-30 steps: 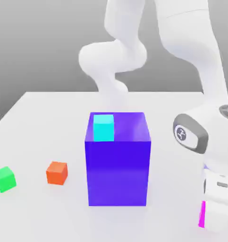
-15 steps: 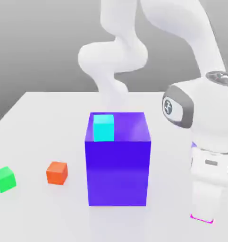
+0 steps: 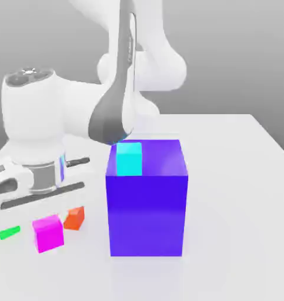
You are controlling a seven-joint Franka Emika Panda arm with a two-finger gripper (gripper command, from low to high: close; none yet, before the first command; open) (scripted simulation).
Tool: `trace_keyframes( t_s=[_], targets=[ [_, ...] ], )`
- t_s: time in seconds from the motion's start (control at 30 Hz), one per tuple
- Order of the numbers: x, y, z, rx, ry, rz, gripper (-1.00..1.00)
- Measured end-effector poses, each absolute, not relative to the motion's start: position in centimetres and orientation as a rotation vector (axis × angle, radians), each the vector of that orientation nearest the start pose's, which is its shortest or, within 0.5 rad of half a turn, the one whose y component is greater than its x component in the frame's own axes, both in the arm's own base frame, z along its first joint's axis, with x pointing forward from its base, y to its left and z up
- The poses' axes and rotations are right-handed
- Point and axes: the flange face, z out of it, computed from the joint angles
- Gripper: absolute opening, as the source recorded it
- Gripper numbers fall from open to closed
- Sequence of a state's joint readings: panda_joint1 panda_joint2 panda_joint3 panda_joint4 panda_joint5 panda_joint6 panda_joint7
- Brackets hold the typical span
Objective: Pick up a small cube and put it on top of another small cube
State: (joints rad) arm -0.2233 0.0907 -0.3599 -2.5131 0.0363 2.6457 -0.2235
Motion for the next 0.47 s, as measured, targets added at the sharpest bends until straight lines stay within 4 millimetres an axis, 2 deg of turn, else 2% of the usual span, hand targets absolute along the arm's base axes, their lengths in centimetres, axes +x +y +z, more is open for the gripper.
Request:
trace_keyframes(
  t_s=[0.07,0.1,0.17,0.37,0.4,0.47],
  targets=[
    [32.8,-32.8,25.3,-3.043,0.85,-0.047,-1.0],
    [30.6,-34.1,24.7,-3.016,0.913,-0.023,-1.0],
    [29.7,-34.4,23.5,-3.006,0.925,-0.009,-1.0],
    [29.5,-34.4,18.6,-3.002,0.927,-0.002,-1.0],
    [29.4,-34.4,18.0,-3.001,0.928,0.0,1.0],
    [29.4,-34.4,18.0,-3.001,0.928,0.0,1.0]
  ],
)
